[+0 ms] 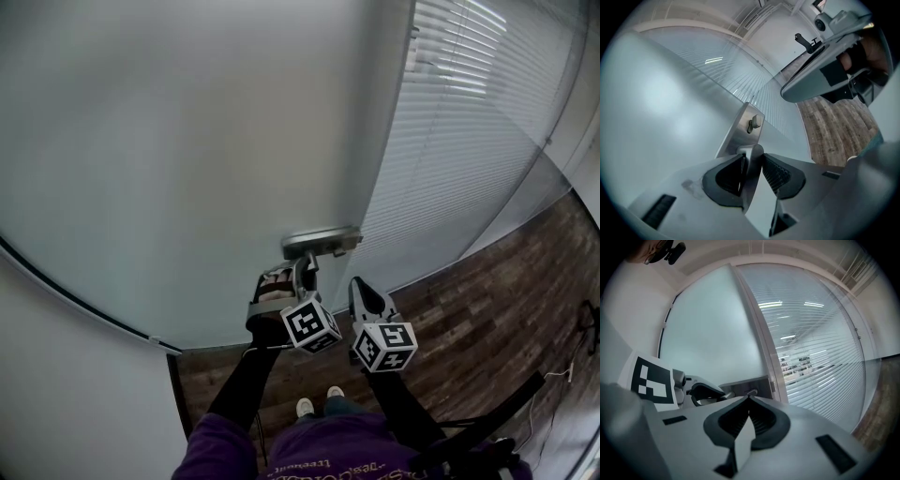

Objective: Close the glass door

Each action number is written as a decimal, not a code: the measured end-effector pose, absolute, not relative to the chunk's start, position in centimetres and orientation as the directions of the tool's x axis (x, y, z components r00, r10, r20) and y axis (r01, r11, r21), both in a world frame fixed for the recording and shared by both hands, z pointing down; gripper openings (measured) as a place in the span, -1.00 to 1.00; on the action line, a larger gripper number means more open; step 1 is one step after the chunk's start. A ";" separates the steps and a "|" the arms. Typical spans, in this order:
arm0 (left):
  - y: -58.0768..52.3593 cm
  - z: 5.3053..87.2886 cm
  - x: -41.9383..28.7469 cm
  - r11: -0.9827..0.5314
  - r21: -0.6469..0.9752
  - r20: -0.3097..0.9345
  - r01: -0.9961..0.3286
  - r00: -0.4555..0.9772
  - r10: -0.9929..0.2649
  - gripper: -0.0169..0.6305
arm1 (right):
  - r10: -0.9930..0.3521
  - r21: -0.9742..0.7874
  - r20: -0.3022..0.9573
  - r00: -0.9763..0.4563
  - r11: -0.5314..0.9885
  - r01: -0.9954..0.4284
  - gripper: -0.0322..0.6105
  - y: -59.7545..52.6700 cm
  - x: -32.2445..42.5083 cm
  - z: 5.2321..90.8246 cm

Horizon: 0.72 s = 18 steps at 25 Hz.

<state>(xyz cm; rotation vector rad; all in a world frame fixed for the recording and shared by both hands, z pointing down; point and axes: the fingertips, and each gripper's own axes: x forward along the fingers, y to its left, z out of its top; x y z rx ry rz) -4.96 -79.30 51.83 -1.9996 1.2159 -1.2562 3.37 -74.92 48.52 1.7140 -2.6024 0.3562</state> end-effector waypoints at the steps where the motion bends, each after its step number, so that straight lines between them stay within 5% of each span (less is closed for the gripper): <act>1: -79.5 52.3 -4.9 -0.489 -0.758 0.459 -0.433 0.179 -0.870 -0.55 | -0.903 -0.188 0.132 -0.409 0.382 -0.905 -0.91 -75.2 3.5 48.9; 18: -83.0 53.6 -5.4 -0.472 -0.751 0.468 -0.462 0.132 -0.874 -0.55 | -0.833 -0.197 0.135 -0.537 0.508 -0.838 -0.91 -78.8 4.0 49.6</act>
